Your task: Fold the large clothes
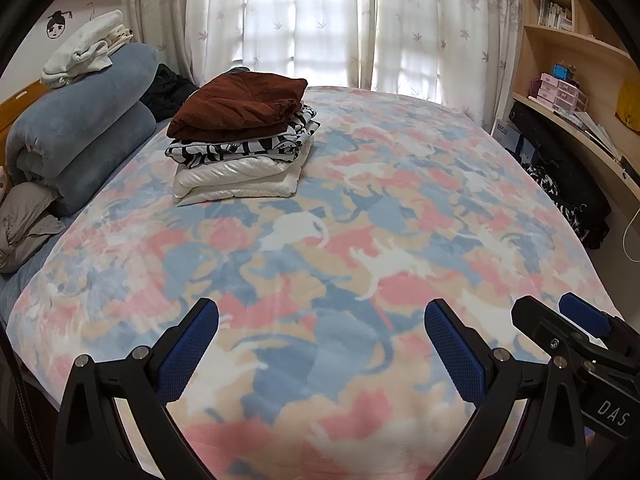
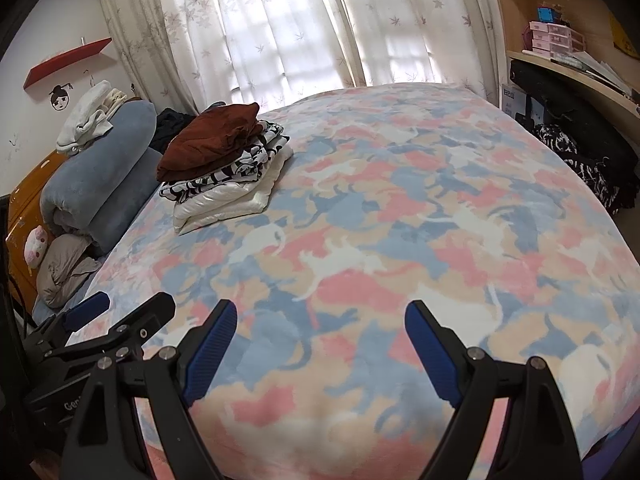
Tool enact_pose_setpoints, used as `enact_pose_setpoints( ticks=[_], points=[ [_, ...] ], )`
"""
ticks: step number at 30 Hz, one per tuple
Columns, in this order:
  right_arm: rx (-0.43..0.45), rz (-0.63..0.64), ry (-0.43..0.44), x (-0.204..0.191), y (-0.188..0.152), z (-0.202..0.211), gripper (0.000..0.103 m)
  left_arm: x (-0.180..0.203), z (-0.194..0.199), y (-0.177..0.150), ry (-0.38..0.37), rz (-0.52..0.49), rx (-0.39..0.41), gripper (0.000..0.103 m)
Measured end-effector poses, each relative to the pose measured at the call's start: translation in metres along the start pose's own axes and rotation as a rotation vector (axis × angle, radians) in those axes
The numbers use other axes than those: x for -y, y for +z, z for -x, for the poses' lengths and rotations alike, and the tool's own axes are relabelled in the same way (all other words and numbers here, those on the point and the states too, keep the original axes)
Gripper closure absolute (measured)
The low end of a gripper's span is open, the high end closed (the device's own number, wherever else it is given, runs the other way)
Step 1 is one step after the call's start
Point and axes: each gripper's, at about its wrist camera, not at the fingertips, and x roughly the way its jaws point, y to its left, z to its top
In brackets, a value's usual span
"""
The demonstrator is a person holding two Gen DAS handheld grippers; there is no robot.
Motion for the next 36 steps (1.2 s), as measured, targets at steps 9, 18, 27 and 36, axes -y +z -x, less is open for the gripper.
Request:
enact_pose_setpoints(
  ticks=[9,18,27,36],
  points=[
    [0.000,-0.001,0.000,0.0014,-0.0004,-0.0001,0.016,-0.0011,-0.0028,-0.0040,-0.001,0.011,-0.016,0.001],
    [-0.001,-0.006,-0.008,0.0054,-0.0016,-0.0031,0.016,-0.0020,-0.0040,-0.0048,0.001,0.010,-0.023,0.001],
    [-0.001,-0.013,-0.008,0.0066,-0.0028,-0.0049,0.016,0.0000,-0.0046,-0.0075,0.004,0.015,-0.028,0.001],
    [-0.003,-0.013,-0.009,0.0083,-0.0035,-0.0062,0.016,0.0005,-0.0061,-0.0095,0.008,0.014,-0.034,0.001]
  ],
)
